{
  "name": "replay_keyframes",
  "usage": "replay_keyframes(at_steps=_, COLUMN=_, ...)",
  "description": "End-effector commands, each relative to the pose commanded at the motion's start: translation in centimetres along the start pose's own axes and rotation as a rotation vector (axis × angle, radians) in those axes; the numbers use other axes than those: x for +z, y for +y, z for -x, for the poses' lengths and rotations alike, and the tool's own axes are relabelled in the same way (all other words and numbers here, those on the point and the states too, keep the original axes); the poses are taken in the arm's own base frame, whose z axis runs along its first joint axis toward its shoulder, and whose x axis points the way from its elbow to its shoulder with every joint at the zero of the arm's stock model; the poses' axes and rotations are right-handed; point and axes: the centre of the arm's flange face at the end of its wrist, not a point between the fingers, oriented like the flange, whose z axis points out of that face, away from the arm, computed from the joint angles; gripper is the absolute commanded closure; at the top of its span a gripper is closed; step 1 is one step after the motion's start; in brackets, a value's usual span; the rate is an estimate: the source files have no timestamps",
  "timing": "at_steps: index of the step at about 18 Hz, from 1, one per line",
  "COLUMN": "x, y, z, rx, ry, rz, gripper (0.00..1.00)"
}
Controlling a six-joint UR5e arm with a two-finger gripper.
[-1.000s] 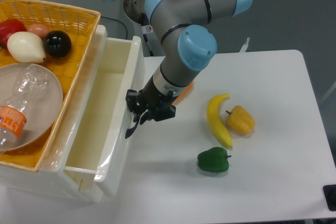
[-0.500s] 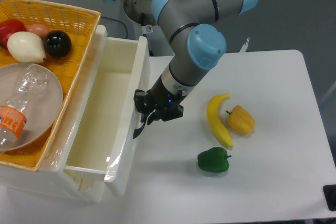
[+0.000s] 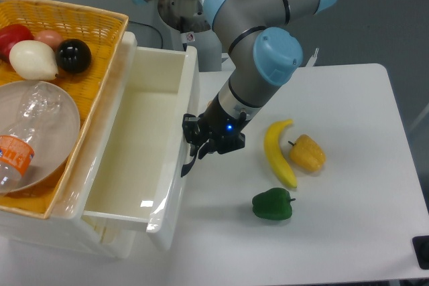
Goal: Slide the top white drawer open
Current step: 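Pull the handle outward, sliding the top drawer open, then release the handle and lift the gripper away from the drawer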
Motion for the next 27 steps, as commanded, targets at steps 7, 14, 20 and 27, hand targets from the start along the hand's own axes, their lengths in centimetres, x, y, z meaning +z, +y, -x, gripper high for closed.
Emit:
replay_keyframes(at_steps=7, x=-0.5, y=-0.3, z=1.0, rx=-0.009, ry=-0.006, rz=-0.008, gripper=0.76)
replay_keyframes(at_steps=14, x=-0.3, y=-0.7, z=1.6, rx=-0.011, ry=-0.006, rz=-0.008, gripper=0.76)
replay_keyframes(at_steps=20, x=-0.5, y=-0.7, z=2.2, rx=-0.014, ry=-0.009, rz=-0.01, gripper=0.76)
replay_keyframes(at_steps=27, x=-0.7, y=-0.7, z=2.4, rx=-0.015, ry=-0.01, rz=-0.013, gripper=0.76)
